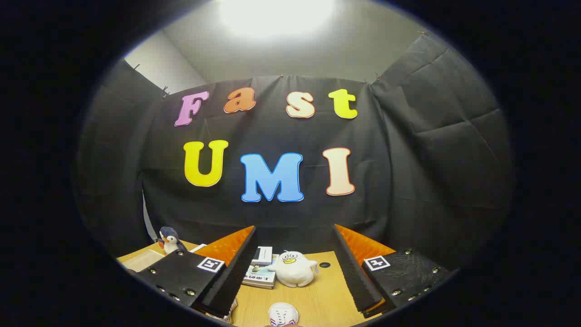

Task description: Open the storage box then place both shoes into the box .Put the left shoe in first, then the right shoe, with the right side of both shoes facing outward in a uniform manner.

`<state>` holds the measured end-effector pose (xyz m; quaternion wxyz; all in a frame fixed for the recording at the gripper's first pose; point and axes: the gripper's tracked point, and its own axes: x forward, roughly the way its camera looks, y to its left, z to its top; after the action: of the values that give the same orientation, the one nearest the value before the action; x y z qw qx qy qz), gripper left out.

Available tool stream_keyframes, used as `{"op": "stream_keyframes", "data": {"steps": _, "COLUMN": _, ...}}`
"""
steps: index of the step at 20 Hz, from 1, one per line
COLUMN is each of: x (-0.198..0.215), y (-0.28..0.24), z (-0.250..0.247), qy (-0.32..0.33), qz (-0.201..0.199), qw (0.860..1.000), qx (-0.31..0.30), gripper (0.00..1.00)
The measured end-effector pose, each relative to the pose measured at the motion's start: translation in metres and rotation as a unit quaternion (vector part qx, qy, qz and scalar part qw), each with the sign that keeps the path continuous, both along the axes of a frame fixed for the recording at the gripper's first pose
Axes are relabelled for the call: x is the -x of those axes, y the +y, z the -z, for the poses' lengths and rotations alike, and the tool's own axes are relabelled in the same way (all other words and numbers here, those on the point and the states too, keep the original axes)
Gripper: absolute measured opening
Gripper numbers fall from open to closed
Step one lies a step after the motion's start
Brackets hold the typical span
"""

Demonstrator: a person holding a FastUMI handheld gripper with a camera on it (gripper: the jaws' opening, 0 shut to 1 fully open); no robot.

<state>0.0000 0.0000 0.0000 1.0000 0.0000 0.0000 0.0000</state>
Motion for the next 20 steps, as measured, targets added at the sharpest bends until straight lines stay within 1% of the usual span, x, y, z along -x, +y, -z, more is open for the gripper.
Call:
{"op": "stream_keyframes", "data": {"steps": 3, "x": -0.003, "y": 0.005, "z": 0.004, "qy": 0.009, "qz": -0.001, "qw": 1.0, "qx": 0.002, "gripper": 0.96}}
{"op": "stream_keyframes", "data": {"steps": 6, "x": -0.006, "y": 0.014, "z": 0.006, "qy": 0.015, "qz": -0.012, "qw": 1.0, "qx": 0.002, "gripper": 0.96}}
{"op": "stream_keyframes", "data": {"steps": 10, "x": -0.014, "y": 0.021, "z": 0.009, "qy": 0.018, "qz": -0.025, "qw": 0.999, "qx": 0.02, "gripper": 0.96}}
{"op": "stream_keyframes", "data": {"steps": 14, "x": -0.02, "y": 0.036, "z": 0.017, "qy": 0.028, "qz": -0.035, "qw": 0.999, "qx": 0.004, "gripper": 0.96}}
{"op": "stream_keyframes", "data": {"steps": 17, "x": -0.019, "y": 0.062, "z": 0.035, "qy": 0.054, "qz": -0.069, "qw": 0.996, "qx": -0.015, "gripper": 0.96}}
{"op": "stream_keyframes", "data": {"steps": 18, "x": -0.018, "y": 0.076, "z": 0.043, "qy": 0.066, "qz": -0.09, "qw": 0.993, "qx": -0.028, "gripper": 0.96}}
{"op": "stream_keyframes", "data": {"steps": 20, "x": -0.014, "y": 0.108, "z": 0.066, "qy": 0.101, "qz": -0.142, "qw": 0.983, "qx": -0.056, "gripper": 0.96}}
